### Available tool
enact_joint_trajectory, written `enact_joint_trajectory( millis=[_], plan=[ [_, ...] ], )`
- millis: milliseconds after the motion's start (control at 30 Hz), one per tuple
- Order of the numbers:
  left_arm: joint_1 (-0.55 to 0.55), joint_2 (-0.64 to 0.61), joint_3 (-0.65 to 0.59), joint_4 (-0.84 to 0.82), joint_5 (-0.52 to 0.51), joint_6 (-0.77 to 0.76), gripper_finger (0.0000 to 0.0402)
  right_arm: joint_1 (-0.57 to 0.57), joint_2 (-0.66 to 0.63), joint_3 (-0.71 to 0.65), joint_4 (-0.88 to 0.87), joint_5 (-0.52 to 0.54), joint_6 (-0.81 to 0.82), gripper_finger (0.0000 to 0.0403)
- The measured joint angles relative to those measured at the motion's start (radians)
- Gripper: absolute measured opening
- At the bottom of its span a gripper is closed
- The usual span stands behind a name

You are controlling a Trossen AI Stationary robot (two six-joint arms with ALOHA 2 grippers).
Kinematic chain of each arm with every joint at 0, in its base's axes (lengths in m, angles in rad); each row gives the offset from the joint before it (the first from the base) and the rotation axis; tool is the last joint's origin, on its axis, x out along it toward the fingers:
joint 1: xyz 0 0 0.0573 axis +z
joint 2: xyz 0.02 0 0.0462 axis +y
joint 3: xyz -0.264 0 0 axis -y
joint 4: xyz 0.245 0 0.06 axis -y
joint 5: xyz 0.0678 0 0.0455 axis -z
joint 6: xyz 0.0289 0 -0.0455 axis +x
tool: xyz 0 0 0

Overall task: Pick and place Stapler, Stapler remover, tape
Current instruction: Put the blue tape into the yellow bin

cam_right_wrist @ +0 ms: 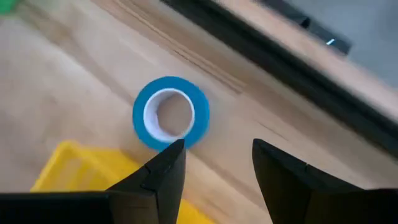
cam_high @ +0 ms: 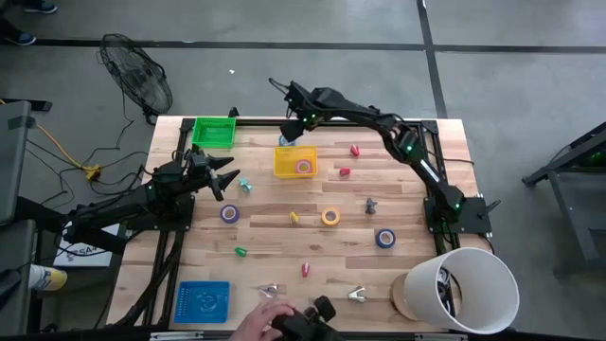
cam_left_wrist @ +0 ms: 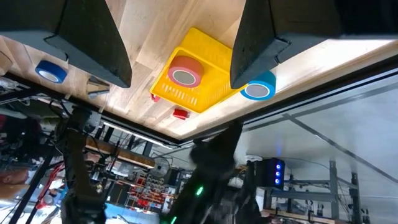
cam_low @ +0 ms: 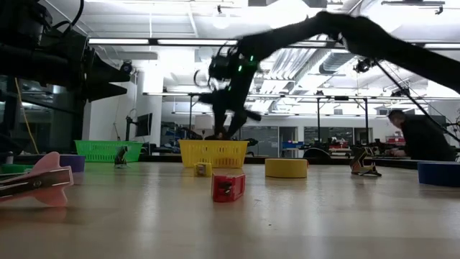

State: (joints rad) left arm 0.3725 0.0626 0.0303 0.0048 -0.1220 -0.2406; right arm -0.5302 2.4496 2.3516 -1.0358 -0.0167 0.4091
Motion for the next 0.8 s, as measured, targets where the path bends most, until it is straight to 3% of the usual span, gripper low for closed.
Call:
enact_joint_trajectory(
  millis=[267, 400, 567, 800],
  plan=[
    [0.000, 0.000, 0.000, 0.000, -0.001, 0.000, 0.0269, 0.065, -0.131, 0.000, -0.280, 0.145, -0.053, 0.0176],
    [0.000, 0.000, 0.000, 0.000, -0.001, 0.000, 0.0269, 0.102, -0.196, -0.057, -0.373, 0.153, -0.018, 0.0176],
    [0.000, 0.000, 0.000, 0.000, -0.001, 0.000, 0.0269, 0.163, -0.339, -0.287, -0.340, 0.136, 0.049, 0.0176],
    [0.000, 0.000, 0.000, 0.000, -0.001, 0.000, 0.0269, 0.222, -0.613, -0.697, -0.113, 0.119, 0.135, 0.0176]
  ],
)
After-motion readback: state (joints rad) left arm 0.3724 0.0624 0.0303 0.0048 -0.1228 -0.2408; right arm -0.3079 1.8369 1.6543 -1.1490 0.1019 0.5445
